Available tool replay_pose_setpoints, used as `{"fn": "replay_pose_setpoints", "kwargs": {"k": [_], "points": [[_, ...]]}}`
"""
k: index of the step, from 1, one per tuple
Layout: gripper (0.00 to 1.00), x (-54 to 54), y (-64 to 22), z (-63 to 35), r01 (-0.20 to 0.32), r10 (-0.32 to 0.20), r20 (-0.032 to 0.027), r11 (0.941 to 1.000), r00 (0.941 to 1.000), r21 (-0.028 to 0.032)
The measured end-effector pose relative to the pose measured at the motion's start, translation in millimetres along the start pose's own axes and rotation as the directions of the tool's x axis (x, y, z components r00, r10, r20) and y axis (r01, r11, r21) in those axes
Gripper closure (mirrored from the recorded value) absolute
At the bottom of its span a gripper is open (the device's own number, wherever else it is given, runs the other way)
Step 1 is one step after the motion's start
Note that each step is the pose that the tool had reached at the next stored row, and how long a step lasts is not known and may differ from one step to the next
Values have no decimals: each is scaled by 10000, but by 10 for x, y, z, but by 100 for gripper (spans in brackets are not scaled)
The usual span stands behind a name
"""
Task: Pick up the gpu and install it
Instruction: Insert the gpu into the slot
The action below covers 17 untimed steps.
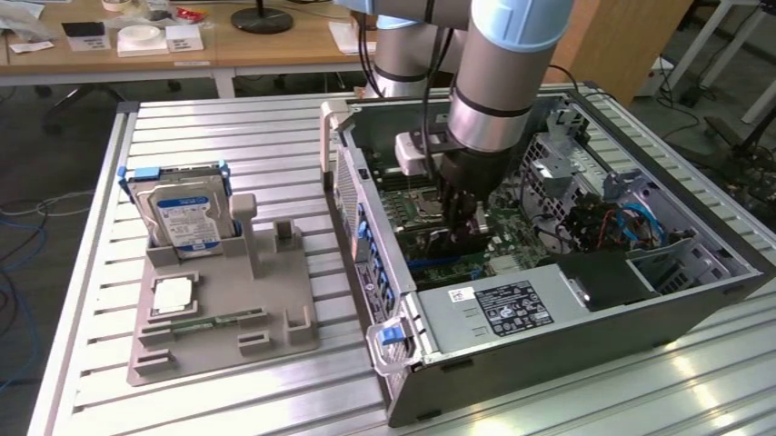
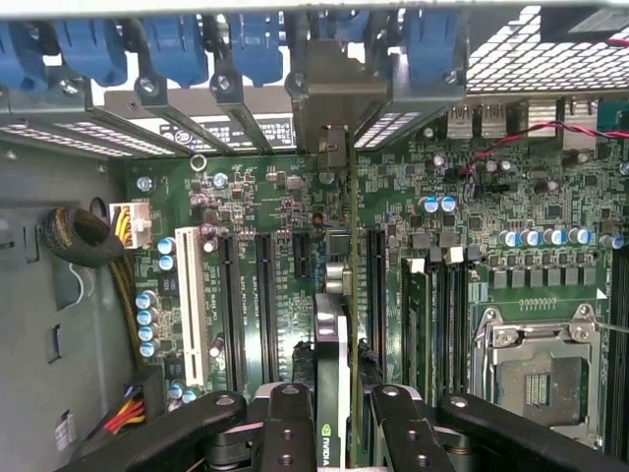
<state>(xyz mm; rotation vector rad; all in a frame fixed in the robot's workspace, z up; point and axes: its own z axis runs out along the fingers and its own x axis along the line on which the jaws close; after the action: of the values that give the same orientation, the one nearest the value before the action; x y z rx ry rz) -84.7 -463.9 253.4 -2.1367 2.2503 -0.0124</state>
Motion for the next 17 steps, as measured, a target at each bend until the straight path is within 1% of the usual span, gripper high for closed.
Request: {"fn": "replay_pose_setpoints", "kwargs": {"k": [5,11,17], "points": [[73,1,20,29,1,-1,-1,10000,10000,-1],[73,-1,23,57,0,0,-2,10000,10000,-1],[73,-2,23,62,0,0,-2,10000,10000,-2]]}}
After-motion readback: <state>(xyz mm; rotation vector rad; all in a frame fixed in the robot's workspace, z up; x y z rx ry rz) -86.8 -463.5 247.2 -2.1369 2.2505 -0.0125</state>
